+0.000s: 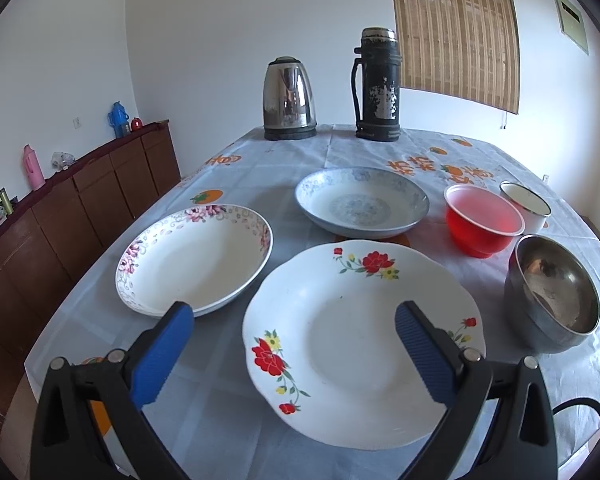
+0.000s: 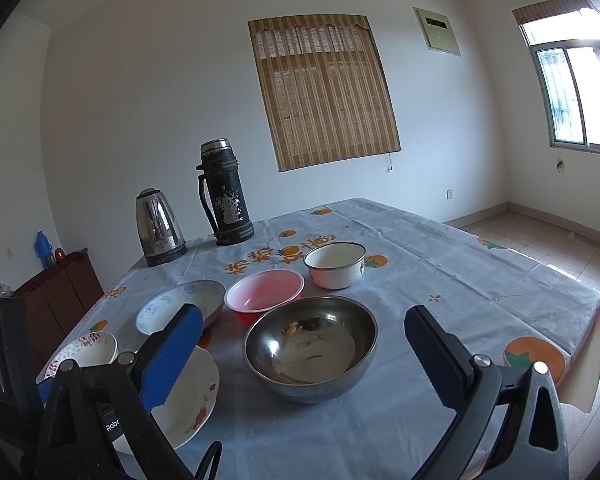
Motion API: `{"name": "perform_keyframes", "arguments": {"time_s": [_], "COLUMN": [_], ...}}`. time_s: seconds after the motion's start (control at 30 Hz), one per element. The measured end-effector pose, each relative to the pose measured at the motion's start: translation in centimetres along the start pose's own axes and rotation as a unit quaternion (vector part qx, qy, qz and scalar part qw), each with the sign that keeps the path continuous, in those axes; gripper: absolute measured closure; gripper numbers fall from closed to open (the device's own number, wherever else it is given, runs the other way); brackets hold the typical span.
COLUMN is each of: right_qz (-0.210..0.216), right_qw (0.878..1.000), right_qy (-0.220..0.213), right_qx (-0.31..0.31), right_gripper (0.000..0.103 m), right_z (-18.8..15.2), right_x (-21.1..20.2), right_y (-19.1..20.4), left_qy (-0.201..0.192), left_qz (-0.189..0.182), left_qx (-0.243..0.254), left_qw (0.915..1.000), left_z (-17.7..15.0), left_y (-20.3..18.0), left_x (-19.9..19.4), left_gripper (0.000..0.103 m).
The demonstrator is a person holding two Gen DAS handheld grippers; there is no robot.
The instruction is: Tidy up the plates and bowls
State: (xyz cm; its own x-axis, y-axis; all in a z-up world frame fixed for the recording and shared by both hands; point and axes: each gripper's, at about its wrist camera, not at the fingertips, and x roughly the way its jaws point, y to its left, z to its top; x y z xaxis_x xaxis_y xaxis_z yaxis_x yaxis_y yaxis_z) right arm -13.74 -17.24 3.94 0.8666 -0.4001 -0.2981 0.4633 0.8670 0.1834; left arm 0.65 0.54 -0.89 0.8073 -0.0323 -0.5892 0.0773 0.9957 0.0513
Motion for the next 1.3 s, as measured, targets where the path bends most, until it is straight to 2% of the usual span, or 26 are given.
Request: {"name": "perform_keyframes", "arguments": {"time_s": [0.8, 1.0, 1.3], "right_qz": [-0.005, -0.039, -0.046], "right_qw": [1.000, 0.999, 0.998], "right_qy": [0.005, 0.011, 0.036], "right_qx": [0.002, -0.014, -0.022], "right_gripper": [0.001, 0.001, 0.001], "right_z": [-0.4, -0.3, -0.7], "right_x": [0.3, 0.8, 1.6], "right_y": [-0.2, -0.2, -0.1], "left_qy": [0.000, 0.000, 0.001], "left_qz": [0.000, 0.001, 0.001], "left_qx": [0.002, 0.004, 0.002], "left_qw": [1.0000, 1.0000, 1.0000], "left_z": [-0.3, -0.2, -0.2], "left_y": [-0.2, -0.3, -0.3], "left_x": [0.2, 0.1, 0.1], "left_gripper": [0.000, 0.000, 0.000]}}
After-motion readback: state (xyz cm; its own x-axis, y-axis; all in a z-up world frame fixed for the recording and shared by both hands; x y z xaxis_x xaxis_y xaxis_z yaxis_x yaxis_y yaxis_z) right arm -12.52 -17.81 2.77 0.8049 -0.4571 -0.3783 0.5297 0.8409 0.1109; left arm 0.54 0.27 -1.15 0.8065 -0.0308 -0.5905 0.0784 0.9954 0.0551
